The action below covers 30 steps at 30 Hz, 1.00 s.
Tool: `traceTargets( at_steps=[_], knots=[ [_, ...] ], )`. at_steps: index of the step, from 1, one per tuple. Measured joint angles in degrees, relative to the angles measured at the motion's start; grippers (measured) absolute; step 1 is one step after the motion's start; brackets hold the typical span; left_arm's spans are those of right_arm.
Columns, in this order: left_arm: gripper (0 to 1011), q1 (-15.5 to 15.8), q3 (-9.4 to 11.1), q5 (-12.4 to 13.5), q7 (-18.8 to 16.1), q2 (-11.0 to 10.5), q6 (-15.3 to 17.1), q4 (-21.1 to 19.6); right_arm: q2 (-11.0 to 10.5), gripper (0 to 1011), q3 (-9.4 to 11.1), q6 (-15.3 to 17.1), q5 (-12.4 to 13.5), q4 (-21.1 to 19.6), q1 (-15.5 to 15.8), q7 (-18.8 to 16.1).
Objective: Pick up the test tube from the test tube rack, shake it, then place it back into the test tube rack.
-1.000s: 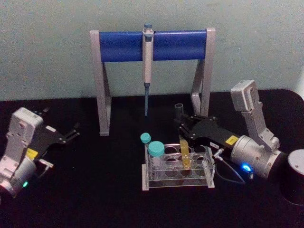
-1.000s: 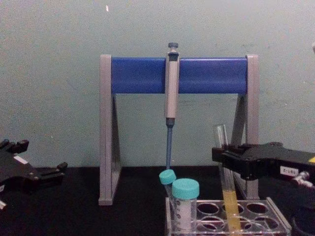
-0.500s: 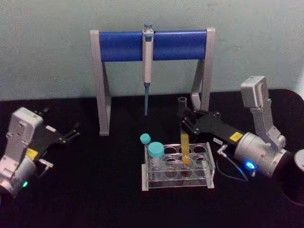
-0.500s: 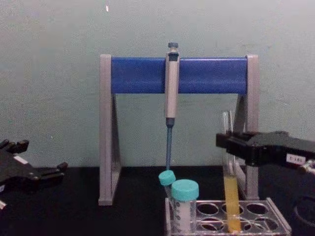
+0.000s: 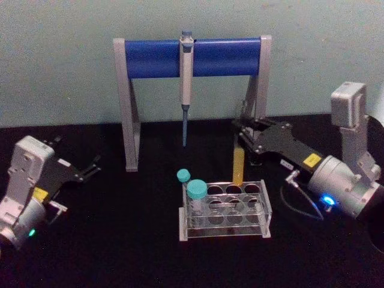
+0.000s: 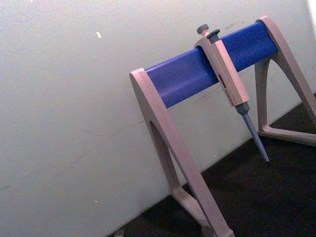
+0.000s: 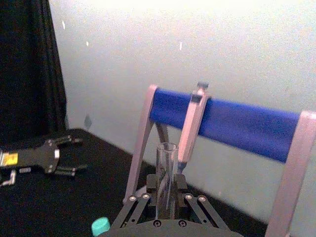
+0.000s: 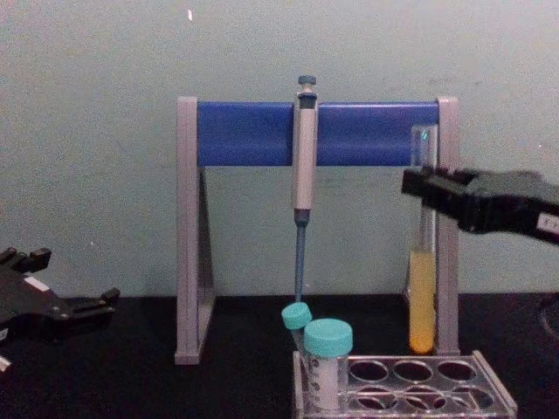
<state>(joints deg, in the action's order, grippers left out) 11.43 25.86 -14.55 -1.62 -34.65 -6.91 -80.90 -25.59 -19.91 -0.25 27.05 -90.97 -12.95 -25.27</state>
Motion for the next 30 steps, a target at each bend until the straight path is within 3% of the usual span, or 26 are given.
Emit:
traceTargets(
  at_steps=[10, 13, 30],
  knots=[
    [1001, 0.0, 0.0, 0.0, 0.0, 0.0, 0.0, 0.0, 0.9, 229, 3.5, -7.8, -2.8, -2.2, 3.0, 3.2],
    [1001, 0.0, 0.0, 0.0, 0.0, 0.0, 0.0, 0.0, 1.5, 229, 4.3, -8.8, -3.1, -2.0, 3.5, 3.4],
    [1001, 0.0, 0.0, 0.0, 0.0, 0.0, 0.0, 0.0, 3.1, 229, 5.7, -8.2, -4.4, -0.7, 3.8, 2.7]
  ],
)
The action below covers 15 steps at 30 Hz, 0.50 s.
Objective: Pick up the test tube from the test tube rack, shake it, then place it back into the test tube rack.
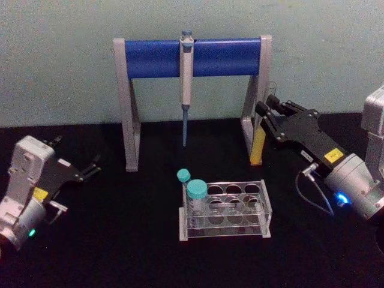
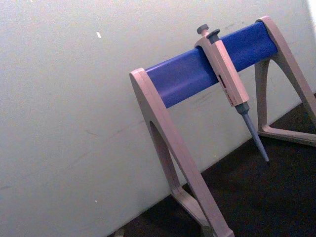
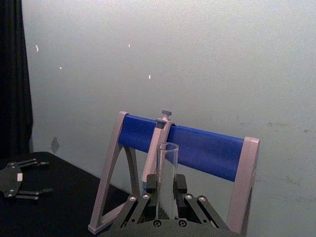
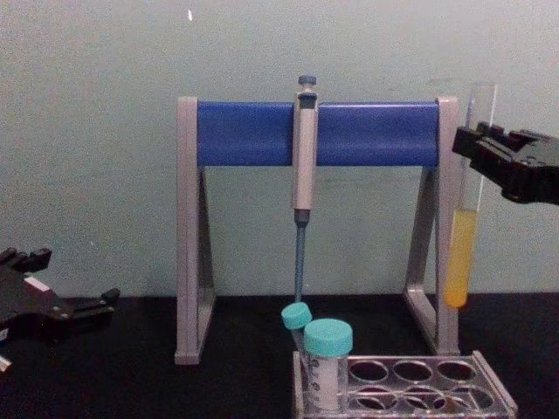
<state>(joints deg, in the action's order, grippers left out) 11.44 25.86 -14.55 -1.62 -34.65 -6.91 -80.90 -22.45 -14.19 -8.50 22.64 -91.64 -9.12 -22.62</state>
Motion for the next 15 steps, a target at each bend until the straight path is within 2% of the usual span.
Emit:
traceTargets(
  at_steps=[8, 15],
  knots=[
    [1001, 0.0, 0.0, 0.0, 0.0, 0.0, 0.0, 0.0, 0.3, 229, -0.6, 0.4, -0.1, 0.5, -0.7, -1.4],
    [1001, 0.0, 0.0, 0.0, 0.0, 0.0, 0.0, 0.0, -0.2, 229, -2.0, 0.0, 1.4, 1.4, -1.9, -5.0]
  ],
)
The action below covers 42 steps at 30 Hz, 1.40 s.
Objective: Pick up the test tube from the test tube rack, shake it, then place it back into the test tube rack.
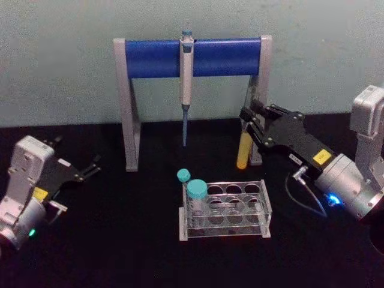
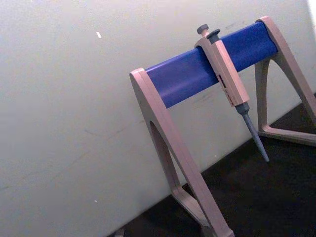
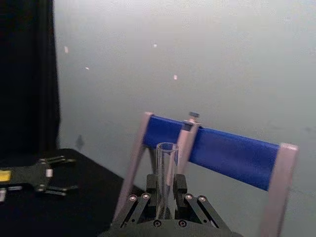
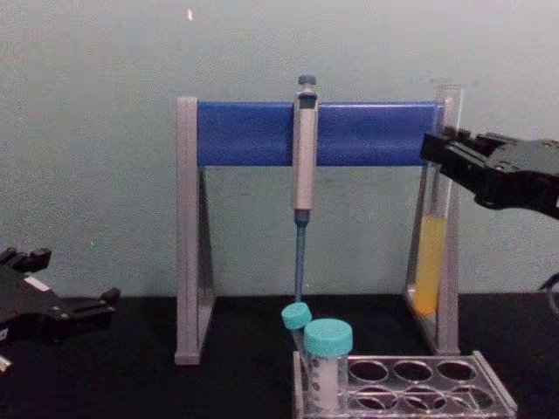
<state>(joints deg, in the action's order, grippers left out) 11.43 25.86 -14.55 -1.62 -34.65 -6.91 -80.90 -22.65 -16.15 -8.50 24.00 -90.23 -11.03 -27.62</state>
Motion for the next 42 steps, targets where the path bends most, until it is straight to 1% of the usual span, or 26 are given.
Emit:
traceTargets(
  at_steps=[2, 3, 6, 7, 10, 11, 13, 16, 17, 19, 20, 25, 26, 28, 29, 31, 32, 36, 37, 41, 42],
  knots=[
    [1001, 0.0, 0.0, 0.0, 0.0, 0.0, 0.0, 0.0, -0.2, 229, -0.2, 0.0, 0.8, 0.1, -0.2, -1.0],
    [1001, 0.0, 0.0, 0.0, 0.0, 0.0, 0.0, 0.0, -0.6, 229, -0.3, 0.0, 1.9, 0.2, -0.4, -2.2],
    [1001, 0.0, 0.0, 0.0, 0.0, 0.0, 0.0, 0.0, -1.3, 229, -0.6, 0.0, 3.7, 0.3, -0.6, -4.1],
    [1001, 0.0, 0.0, 0.0, 0.0, 0.0, 0.0, 0.0, -1.8, 229, -0.7, 0.3, 4.9, 0.2, -0.7, -5.2],
    [1001, 0.0, 0.0, 0.0, 0.0, 0.0, 0.0, 0.0, -2.7, 229, -0.9, 1.3, 6.5, -0.1, -0.7, -6.7],
    [1001, 0.0, 0.0, 0.0, 0.0, 0.0, 0.0, 0.0, -3.4, 229, -1.0, 2.1, 7.6, -0.5, -0.6, -7.7],
    [1001, 0.0, 0.0, 0.0, 0.0, 0.0, 0.0, 0.0, -4.6, 229, -1.1, 3.2, 8.8, -1.2, -0.4, -8.6],
    [1001, 0.0, 0.0, 0.0, 0.0, 0.0, 0.0, 0.0, -5.9, 229, -1.2, 4.4, 9.5, -2.2, -0.1, -9.1],
    [1001, 0.0, 0.0, 0.0, 0.0, 0.0, 0.0, 0.0, -6.7, 229, -1.3, 5.0, 9.8, -2.7, 0.0, -9.3],
    [1001, 0.0, 0.0, 0.0, 0.0, 0.0, 0.0, 0.0, -7.7, 229, -1.4, 5.9, 10.0, -3.3, 0.2, -9.5],
    [1001, 0.0, 0.0, 0.0, 0.0, 0.0, 0.0, 0.0, -8.9, 229, -1.5, 6.5, 10.0, -4.1, 0.3, -9.6],
    [1001, 0.0, 0.0, 0.0, 0.0, 0.0, 0.0, 0.0, -12.0, 229, -1.5, 7.9, 9.9, -5.9, 0.9, -9.7],
    [1001, 0.0, 0.0, 0.0, 0.0, 0.0, 0.0, 0.0, -13.1, 229, -1.3, 8.5, 9.7, -6.6, 1.3, -9.0],
    [1002, 0.0, 0.0, 0.0, 0.0, 0.0, 0.0, 0.0, -14.1, 229, -1.1, 9.1, 9.2, -7.3, 1.7, -8.0],
    [1001, 0.0, 0.0, 0.0, 0.0, 0.0, 0.0, 0.0, -15.0, 229, -0.8, 9.6, 8.6, -8.0, 2.1, -6.7],
    [1001, 0.0, 0.0, 0.0, 0.0, 0.0, 0.0, 0.0, -15.8, 229, -0.5, 10.1, 7.7, -8.7, 2.5, -5.1],
    [1001, 0.0, 0.0, 0.0, 0.0, 0.0, 0.0, 0.0, -16.5, 229, -0.3, 10.5, 6.7, -9.2, 2.8, -3.5],
    [1001, 0.0, 0.0, 0.0, 0.0, 0.0, 0.0, 0.0, -16.8, 229, 0.2, 11.1, 4.9, -9.8, 3.2, -0.8],
    [1001, 0.0, 0.0, 0.0, 0.0, 0.0, 0.0, 0.0, -16.7, 229, 0.3, 11.2, 4.1, -9.8, 3.2, 0.2],
    [1001, 0.0, 0.0, 0.0, 0.0, 0.0, 0.0, 0.0, -15.1, 229, 0.7, 11.2, 2.4, -9.7, 3.3, 3.2],
    [1001, 0.0, 0.0, 0.0, 0.0, 0.0, 0.0, 0.0, -14.3, 229, 0.9, 11.0, 1.7, -9.5, 3.3, 4.3]
  ],
)
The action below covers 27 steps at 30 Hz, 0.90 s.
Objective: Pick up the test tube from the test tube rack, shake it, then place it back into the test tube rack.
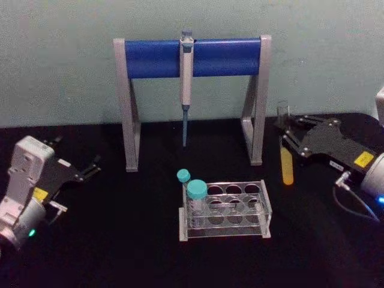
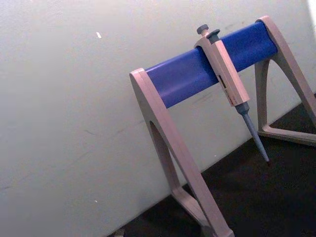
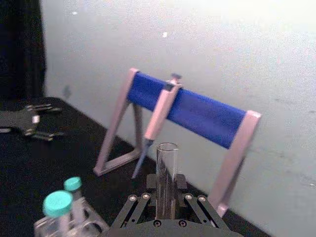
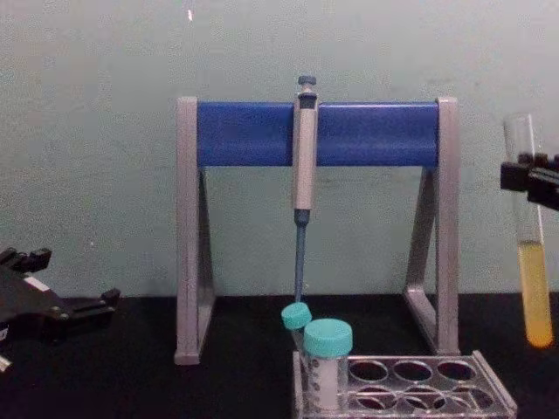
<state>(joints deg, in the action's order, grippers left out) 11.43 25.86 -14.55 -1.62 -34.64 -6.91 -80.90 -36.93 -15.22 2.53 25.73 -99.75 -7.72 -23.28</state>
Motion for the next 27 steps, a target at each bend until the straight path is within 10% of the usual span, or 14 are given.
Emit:
traceTargets(
  at_steps=[12, 27],
  knots=[
    [1001, 0.0, 0.0, 0.0, 0.0, 0.0, 0.0, 0.0, 6.6, 229, 0.3, -1.6, -2.7, 3.0, -1.9, 3.7],
    [1001, 0.0, 0.0, 0.0, 0.0, 0.0, 0.0, 0.0, 10.6, 229, -3.2, -4.1, 1.4, 8.1, -6.1, -5.6]
  ],
)
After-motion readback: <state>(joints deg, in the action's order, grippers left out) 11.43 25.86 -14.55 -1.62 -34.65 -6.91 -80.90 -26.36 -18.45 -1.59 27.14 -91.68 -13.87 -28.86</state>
